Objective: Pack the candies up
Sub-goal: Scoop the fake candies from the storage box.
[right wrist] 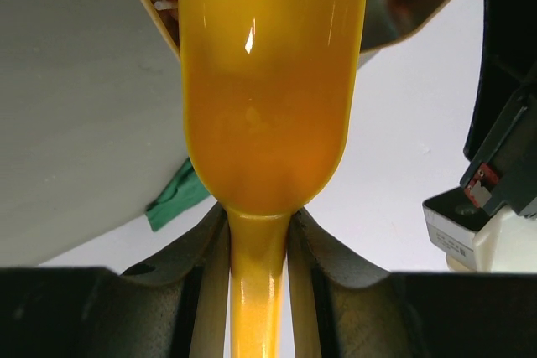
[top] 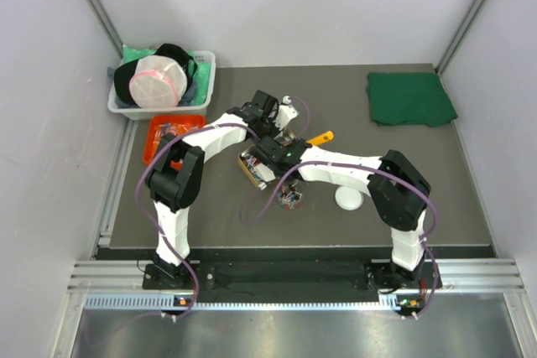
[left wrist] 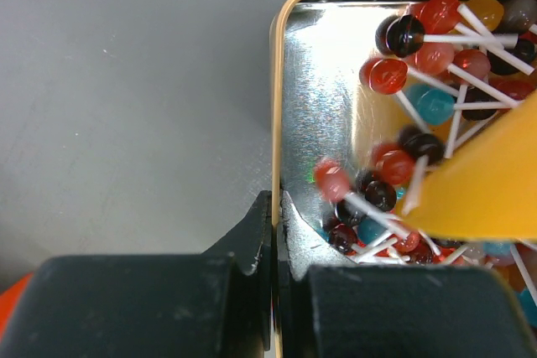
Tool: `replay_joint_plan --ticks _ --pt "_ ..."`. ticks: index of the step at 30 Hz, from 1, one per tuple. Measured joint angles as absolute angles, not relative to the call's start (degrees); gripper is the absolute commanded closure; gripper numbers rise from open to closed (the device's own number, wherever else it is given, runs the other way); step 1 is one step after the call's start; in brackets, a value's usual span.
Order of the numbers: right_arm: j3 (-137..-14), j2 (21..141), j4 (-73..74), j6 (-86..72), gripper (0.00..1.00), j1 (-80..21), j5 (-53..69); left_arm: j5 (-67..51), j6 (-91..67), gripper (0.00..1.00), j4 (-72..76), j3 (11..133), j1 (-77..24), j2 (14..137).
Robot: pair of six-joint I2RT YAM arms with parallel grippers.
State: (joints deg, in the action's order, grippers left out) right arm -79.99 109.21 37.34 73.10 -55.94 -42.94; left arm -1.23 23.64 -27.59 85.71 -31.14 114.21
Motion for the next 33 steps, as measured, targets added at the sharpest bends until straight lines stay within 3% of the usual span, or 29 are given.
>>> replay_joint_plan --ticks 33 --pt "-80.55 107.57 37.89 75.46 1.00 -52.31 -26.57 -2.92 22.81 1.00 -26.55 84.20 -31.14 113.86"
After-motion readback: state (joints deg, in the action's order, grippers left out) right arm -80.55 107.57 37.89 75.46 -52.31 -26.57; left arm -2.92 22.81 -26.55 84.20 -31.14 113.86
